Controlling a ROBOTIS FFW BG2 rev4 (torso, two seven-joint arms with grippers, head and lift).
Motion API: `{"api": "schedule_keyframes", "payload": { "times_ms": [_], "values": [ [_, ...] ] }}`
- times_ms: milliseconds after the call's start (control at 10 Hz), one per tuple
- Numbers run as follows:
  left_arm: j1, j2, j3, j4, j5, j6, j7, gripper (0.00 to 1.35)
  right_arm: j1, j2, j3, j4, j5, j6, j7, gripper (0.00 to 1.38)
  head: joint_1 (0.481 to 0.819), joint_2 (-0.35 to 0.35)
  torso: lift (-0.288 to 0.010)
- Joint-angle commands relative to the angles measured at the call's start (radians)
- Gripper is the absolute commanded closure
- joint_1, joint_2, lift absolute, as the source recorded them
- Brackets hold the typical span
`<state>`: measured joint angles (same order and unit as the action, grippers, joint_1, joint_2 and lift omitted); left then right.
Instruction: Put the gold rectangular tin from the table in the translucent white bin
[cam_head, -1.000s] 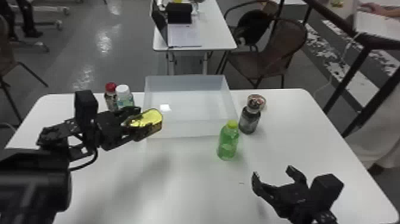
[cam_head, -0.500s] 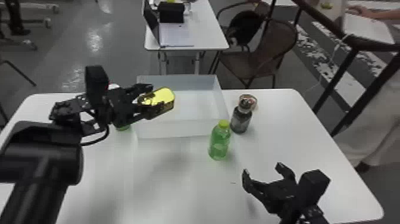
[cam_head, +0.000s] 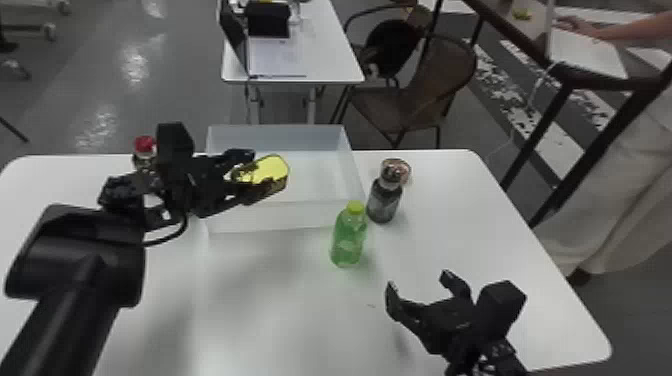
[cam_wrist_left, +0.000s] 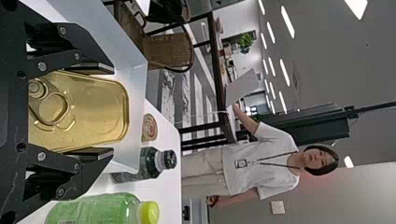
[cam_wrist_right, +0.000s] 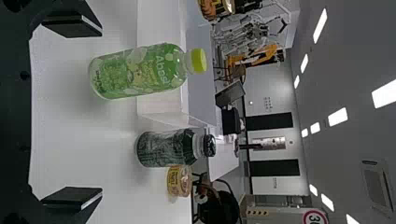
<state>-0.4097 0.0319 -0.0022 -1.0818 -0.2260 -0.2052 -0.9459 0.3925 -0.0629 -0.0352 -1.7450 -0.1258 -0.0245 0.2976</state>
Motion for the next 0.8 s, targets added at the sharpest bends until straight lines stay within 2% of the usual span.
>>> {"api": "schedule_keyframes", "payload": {
  "times_ms": [0, 200, 300, 400, 600, 700],
  "values": [
    [-0.055, -0.001, 0.027, 0.105, -0.050, -0.060, 0.016, 0.64, -0.006, 0.000, 0.005, 0.007, -0.002, 0.000, 0.002, 0.09, 0.695, -0.141, -0.087],
    [-0.097, -0.001, 0.067, 0.198, -0.092, -0.125, 0.076, 0.54, -0.017, 0.003, 0.008, 0.019, -0.002, -0.005, 0.005, 0.09, 0.695, -0.120, -0.087],
    [-0.107, 0.002, 0.077, 0.214, -0.107, -0.135, 0.095, 0.39, -0.017, 0.008, 0.008, 0.021, 0.000, -0.005, 0.005, 0.09, 0.695, -0.106, -0.087],
    [-0.106, 0.003, 0.088, 0.214, -0.104, -0.148, 0.101, 0.17, -0.015, 0.011, 0.008, 0.022, 0.000, -0.006, 0.008, 0.09, 0.695, -0.101, -0.087],
    [-0.064, 0.000, 0.091, 0.201, 0.031, -0.172, 0.107, 0.09, -0.003, 0.011, 0.008, 0.016, -0.003, -0.008, 0.008, 0.09, 0.695, -0.087, -0.087],
    [-0.008, -0.001, 0.096, 0.154, 0.111, -0.154, 0.118, 0.09, -0.003, 0.011, 0.006, 0.015, -0.002, -0.009, 0.008, 0.09, 0.695, -0.085, -0.087]
  ]
}}
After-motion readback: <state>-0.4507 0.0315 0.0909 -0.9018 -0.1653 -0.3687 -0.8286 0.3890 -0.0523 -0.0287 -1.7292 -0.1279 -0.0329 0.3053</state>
